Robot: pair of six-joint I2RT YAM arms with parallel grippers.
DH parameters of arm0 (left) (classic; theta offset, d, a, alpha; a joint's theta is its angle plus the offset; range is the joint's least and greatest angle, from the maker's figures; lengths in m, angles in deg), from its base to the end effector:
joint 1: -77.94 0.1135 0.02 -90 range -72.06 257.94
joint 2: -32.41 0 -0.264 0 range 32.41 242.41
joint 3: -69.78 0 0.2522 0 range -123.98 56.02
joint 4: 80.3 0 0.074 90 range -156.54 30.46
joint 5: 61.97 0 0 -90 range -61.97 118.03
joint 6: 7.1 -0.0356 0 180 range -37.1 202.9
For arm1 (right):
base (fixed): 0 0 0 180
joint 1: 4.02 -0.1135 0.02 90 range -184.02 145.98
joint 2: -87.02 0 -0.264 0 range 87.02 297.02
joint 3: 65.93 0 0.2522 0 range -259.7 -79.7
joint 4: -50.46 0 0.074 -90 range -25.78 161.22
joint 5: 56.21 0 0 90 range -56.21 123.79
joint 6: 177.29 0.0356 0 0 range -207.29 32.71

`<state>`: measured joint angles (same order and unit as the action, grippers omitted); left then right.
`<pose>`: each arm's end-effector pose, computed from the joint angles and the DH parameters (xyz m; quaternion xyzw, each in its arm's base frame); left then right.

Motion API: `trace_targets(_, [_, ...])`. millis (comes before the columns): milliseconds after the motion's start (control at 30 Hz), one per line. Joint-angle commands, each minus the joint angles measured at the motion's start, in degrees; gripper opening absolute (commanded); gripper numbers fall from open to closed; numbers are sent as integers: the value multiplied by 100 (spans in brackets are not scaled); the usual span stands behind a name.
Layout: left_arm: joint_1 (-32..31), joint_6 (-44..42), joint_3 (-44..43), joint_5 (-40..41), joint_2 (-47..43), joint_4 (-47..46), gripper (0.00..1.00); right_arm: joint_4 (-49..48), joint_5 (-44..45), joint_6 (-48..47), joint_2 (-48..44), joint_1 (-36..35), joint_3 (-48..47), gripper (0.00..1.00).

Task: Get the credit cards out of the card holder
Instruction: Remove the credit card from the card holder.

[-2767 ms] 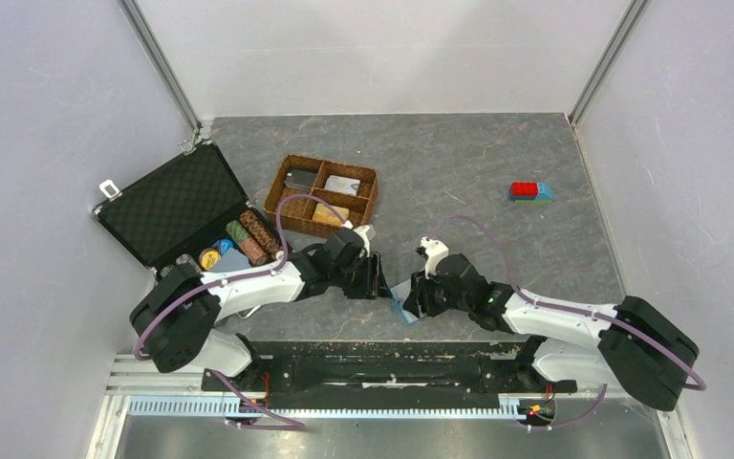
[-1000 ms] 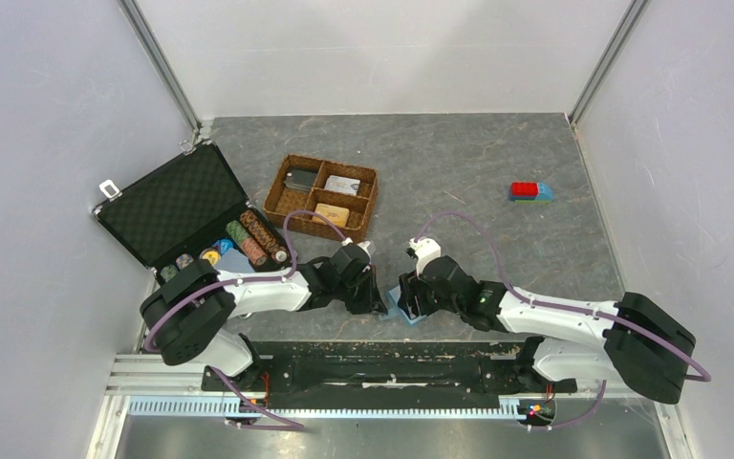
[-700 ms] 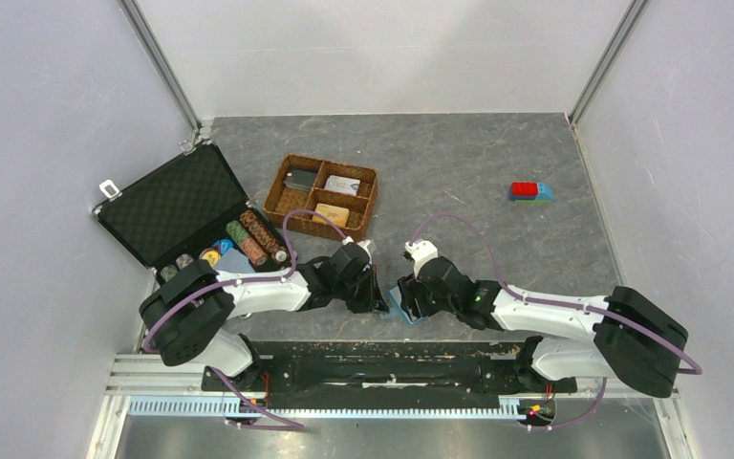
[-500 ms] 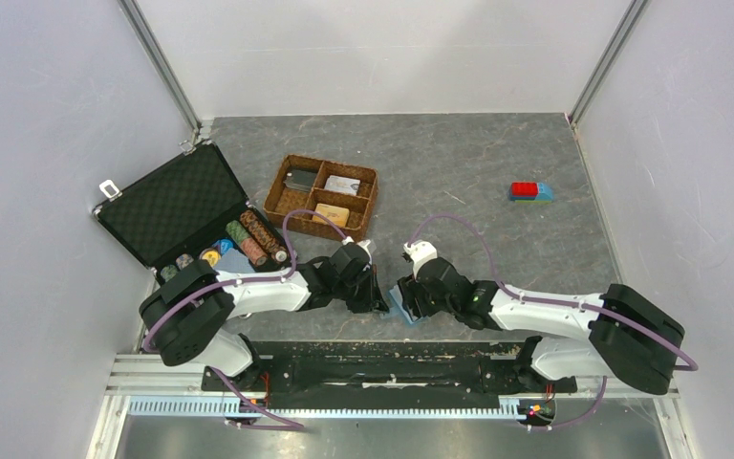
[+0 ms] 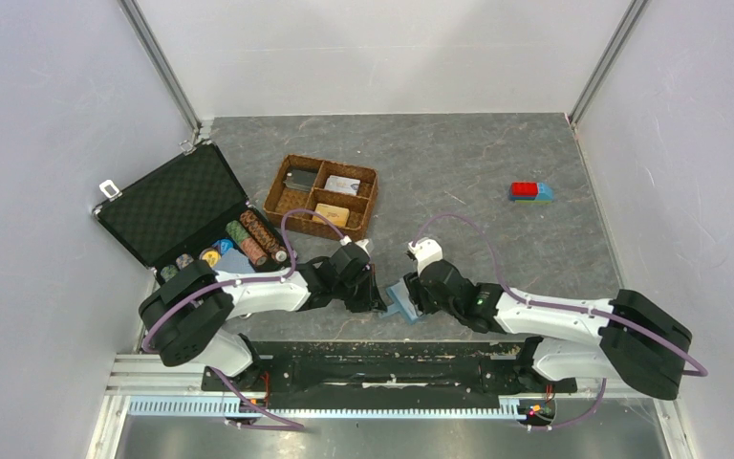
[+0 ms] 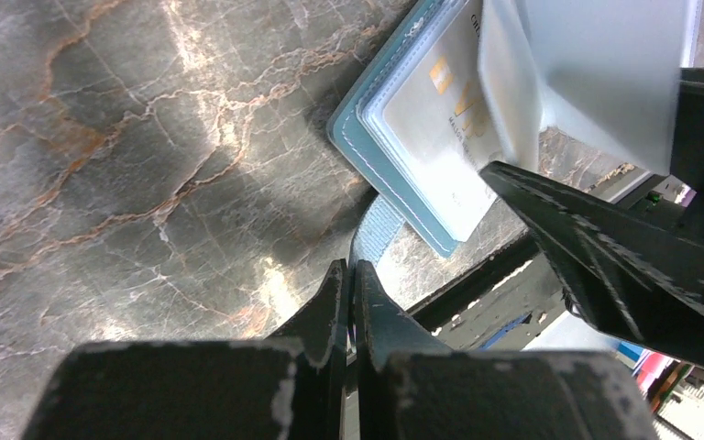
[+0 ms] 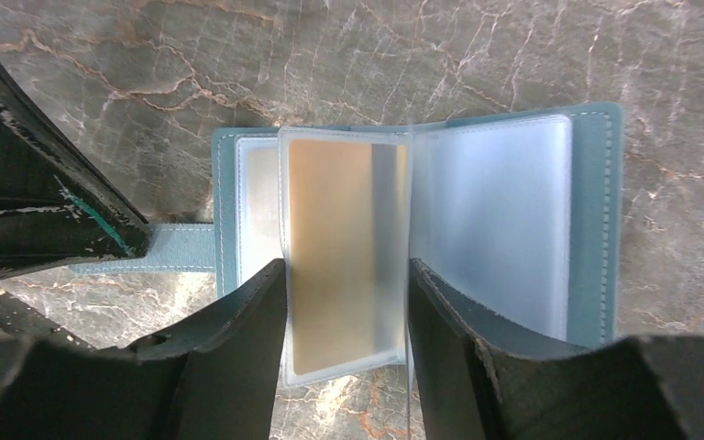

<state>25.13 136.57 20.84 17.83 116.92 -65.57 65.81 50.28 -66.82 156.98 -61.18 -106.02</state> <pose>0.1579 -0.2185 0.1457 0.0232 0.9371 -0.3210 0.1354 0.1302 0.1831 0.1592 -0.2362 0.8857 0.1330 0.3768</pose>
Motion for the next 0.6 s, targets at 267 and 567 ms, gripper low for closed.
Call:
trace_targets(267, [-27,-76,-46,316,-236,437,2,394,468,-6,-390,10,-127,57])
trace_targets(567, [-27,-91,-14,374,-338,517,2,716,786,-50,-528,21,-265,68])
